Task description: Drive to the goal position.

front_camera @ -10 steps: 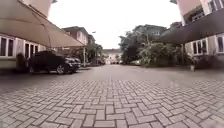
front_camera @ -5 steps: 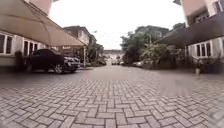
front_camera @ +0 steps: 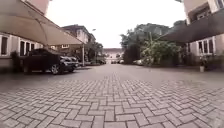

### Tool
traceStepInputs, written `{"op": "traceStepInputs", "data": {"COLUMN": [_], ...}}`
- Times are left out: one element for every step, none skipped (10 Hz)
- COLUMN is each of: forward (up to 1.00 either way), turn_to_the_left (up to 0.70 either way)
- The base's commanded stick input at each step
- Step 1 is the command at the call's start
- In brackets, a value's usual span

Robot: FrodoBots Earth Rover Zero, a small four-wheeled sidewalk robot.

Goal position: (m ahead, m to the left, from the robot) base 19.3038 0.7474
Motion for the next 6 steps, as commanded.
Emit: {"op": "traceStepInputs", "data": {"forward": [0.7,0.7,0.7,0.7,0.7,0.7], "turn_to_the_left": [0.0,0.0,0.0,0.0,0.0,0.0]}}
